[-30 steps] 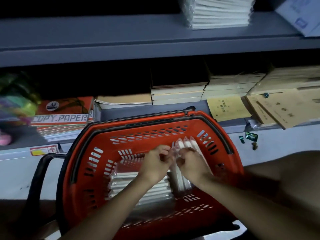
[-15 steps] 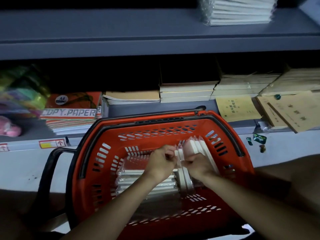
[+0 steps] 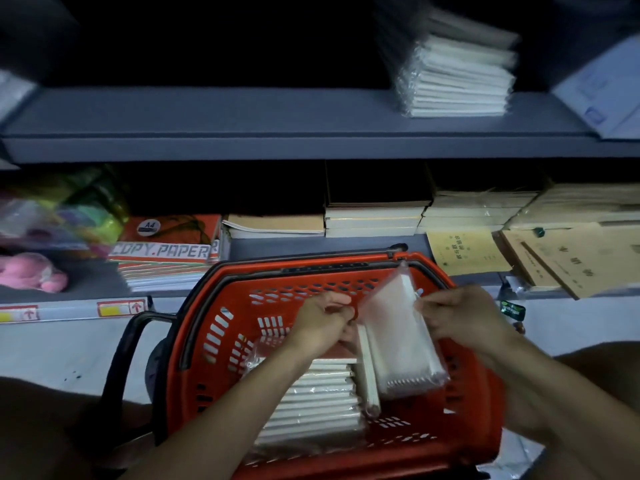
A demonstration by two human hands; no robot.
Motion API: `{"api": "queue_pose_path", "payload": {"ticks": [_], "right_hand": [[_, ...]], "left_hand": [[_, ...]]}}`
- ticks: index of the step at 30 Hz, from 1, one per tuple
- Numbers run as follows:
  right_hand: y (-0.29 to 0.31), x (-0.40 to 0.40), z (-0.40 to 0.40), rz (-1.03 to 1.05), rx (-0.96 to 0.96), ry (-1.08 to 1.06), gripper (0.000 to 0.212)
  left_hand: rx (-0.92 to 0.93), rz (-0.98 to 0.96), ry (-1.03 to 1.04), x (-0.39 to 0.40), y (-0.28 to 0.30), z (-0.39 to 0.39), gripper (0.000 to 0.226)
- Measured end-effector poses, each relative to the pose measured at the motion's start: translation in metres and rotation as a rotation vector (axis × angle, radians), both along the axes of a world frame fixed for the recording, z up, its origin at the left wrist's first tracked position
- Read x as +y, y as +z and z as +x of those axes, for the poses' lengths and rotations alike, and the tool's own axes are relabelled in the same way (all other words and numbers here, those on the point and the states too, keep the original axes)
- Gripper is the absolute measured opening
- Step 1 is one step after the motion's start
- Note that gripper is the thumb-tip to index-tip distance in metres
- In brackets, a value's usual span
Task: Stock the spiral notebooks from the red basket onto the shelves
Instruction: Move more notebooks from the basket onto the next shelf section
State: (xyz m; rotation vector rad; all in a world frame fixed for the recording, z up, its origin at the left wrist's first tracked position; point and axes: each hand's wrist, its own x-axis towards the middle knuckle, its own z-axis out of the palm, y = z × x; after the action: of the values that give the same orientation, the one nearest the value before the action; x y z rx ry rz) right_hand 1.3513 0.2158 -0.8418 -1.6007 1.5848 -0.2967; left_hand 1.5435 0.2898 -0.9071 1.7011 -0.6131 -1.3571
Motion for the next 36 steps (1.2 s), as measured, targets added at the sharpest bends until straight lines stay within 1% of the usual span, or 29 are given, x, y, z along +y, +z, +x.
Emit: {"api": "queue_pose_path", "payload": {"ticks": [2,4,7,10,12,13,15,17,18,20,22,23,24,26,27,30,33,34,35,36], "right_hand": [[0.041,0.007,-0.011,0.047,-0.134,-0.054,0.009],[0.07,0.012,-0.019,0.03,-0.182,-0.05,0.007],[0.106,0.022,-0.025,-0.049,-0.229,-0.021,0.009],[0.134,0.026,-0.027,-0.154,-0.291,0.013,0.011],[0.149,0.026,-0.025,-0.169,-0.417,0.02,0.014],[0.153,0.026,-0.024,-0.152,-0.489,0.021,0.014],[0.159,0.024,-0.019,-0.112,-0.612,-0.011,0.023],[0.156,0.02,-0.014,-0.085,-0.694,-0.065,0.031],[0.154,0.02,-0.01,-0.066,-0.713,-0.08,0.03],[0.15,0.022,-0.003,0.0,-0.745,-0.094,0.026],[0.146,0.024,0.002,0.082,-0.774,-0.096,0.029],[0.144,0.025,0.003,0.125,-0.78,-0.081,0.031],[0.144,0.027,0.006,0.177,-0.775,-0.055,0.035],[0.141,0.028,0.01,0.247,-0.736,-0.022,0.049],[0.138,0.027,0.011,0.26,-0.728,-0.014,0.05],[0.124,0.024,0.017,0.315,-0.752,-0.014,0.038],[0.11,0.025,0.019,0.393,-0.809,0.05,0.037],[0.106,0.028,0.019,0.422,-0.829,0.101,0.041],[0.104,0.032,0.02,0.431,-0.837,0.155,0.05],[0.099,0.034,0.023,0.409,-0.842,0.192,0.058]], "left_hand": [[0.018,-0.021,-0.011,-0.001,0.012,0.001,0.016],[-0.015,-0.033,-0.021,-0.002,0.02,0.004,0.016],[-0.064,-0.014,-0.004,0.001,0.032,0.008,0.025],[-0.048,0.026,0.02,0.01,0.046,0.009,0.03],[0.083,0.05,0.017,0.016,0.058,0.008,0.033],[0.193,0.051,0.008,0.02,0.065,0.007,0.035],[0.457,-0.003,-0.01,0.025,0.078,0.008,0.035],[0.69,-0.137,0.023,0.029,0.089,0.013,0.038],[0.773,-0.229,0.074,0.029,0.092,0.018,0.041],[0.828,-0.406,0.18,0.028,0.097,0.031,0.046],[0.825,-0.506,0.315,0.026,0.1,0.048,0.048],[0.82,-0.522,0.379,0.026,0.103,0.057,0.046],[0.786,-0.545,0.396,0.026,0.106,0.065,0.042],[0.659,-0.576,0.339,0.028,0.112,0.077,0.037],[0.588,-0.581,0.311,0.03,0.116,0.082,0.038],[0.47,-0.557,0.326,0.033,0.124,0.096,0.04],[0.412,-0.55,0.329,0.037,0.135,0.107,0.045],[0.406,-0.553,0.318,0.039,0.14,0.11,0.047],[0.41,-0.557,0.307,0.04,0.146,0.111,0.049],[0.412,-0.56,0.29,0.041,0.151,0.112,0.052]]}}
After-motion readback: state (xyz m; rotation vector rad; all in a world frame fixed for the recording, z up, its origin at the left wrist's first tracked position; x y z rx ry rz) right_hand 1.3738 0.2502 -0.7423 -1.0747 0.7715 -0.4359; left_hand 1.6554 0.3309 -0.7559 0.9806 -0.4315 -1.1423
